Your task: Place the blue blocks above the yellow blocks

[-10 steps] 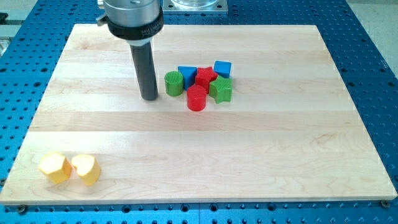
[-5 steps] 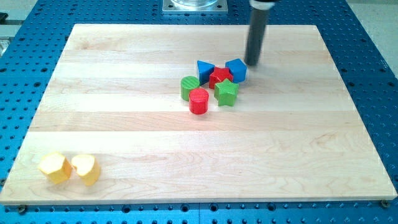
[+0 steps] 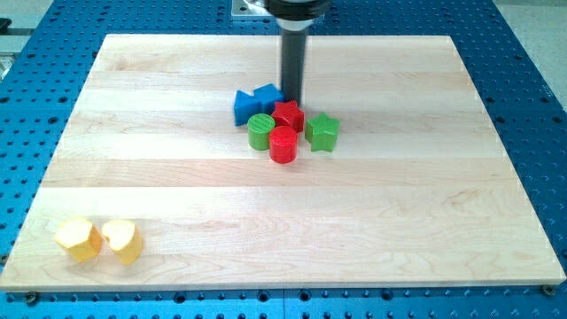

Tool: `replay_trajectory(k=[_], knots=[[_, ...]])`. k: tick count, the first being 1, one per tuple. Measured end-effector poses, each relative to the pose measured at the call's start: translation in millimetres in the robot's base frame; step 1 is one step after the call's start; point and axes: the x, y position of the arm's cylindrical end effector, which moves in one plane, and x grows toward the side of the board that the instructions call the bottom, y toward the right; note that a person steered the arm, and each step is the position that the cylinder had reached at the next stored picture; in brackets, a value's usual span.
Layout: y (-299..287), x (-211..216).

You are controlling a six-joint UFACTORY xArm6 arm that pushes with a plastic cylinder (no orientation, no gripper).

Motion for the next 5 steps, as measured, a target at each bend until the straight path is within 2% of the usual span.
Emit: replay_trajectory(k=[1,2,3,4,5], knots=[[-51.2,0.0],[-101.3,52.0],[-138.9,136.3],[-155.3,151.2],[-183.6,95.2]])
